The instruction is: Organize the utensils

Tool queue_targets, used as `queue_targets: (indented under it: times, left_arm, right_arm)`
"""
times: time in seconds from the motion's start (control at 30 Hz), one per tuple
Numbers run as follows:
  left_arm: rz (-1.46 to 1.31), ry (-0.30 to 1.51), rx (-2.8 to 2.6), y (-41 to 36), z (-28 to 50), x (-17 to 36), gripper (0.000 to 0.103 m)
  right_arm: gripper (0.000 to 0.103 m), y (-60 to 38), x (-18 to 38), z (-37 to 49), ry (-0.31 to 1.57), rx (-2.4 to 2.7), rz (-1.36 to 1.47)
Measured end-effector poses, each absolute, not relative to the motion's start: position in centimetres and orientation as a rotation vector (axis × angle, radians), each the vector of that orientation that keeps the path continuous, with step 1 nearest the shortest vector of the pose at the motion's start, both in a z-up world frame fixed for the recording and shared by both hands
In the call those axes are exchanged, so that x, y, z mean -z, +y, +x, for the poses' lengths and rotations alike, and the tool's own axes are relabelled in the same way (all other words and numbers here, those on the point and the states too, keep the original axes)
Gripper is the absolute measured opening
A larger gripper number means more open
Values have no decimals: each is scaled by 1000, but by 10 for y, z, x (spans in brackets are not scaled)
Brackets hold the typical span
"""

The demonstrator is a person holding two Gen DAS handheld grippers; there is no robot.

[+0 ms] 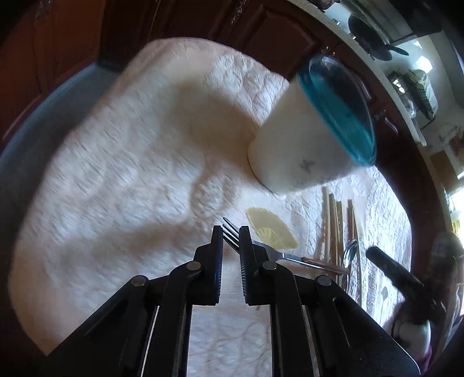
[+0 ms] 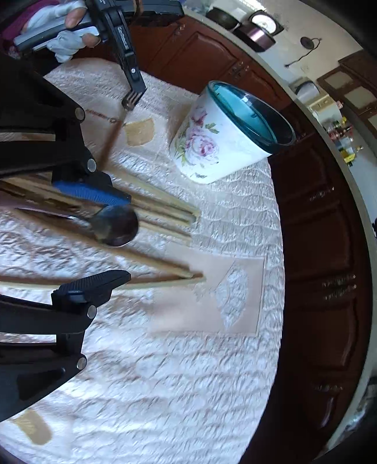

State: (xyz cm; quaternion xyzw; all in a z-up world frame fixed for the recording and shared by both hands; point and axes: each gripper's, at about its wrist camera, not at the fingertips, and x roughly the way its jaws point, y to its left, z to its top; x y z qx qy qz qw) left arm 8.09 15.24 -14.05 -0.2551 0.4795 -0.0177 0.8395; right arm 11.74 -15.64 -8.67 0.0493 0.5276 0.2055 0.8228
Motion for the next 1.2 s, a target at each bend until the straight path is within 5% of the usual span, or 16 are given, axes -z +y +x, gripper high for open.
queue_targets:
  times: [0.27,0.47,0.53,0.63,0.9,1.03,1.2]
  left_arm:
    - [-431,965,62,185,70,92,5]
    - [-364,957,83,184,71,73,4]
    - [-359,953,86,184,72,69,3]
    - [-350,938,93,180,75,60,2]
    - [-308,891,126,165,74,38,1]
    - [-296,902,124,158,74,41,1]
    - [-318,914,120,158,74,46,1]
  right_arm:
    - [40,-134,107,142,1173,-602,-32]
    - [26,-118,118,144,1193,-677,-143]
    - [6,-119,115,143,1188,-691,-128]
    - [2,-126,109,140,1171,-686,-100]
    - [2,-143,93,123,1093,-665,-79]
    - [17,-141,99,123,1119,-676,-92]
    - [19,-135,115,124,1156,-670,-129]
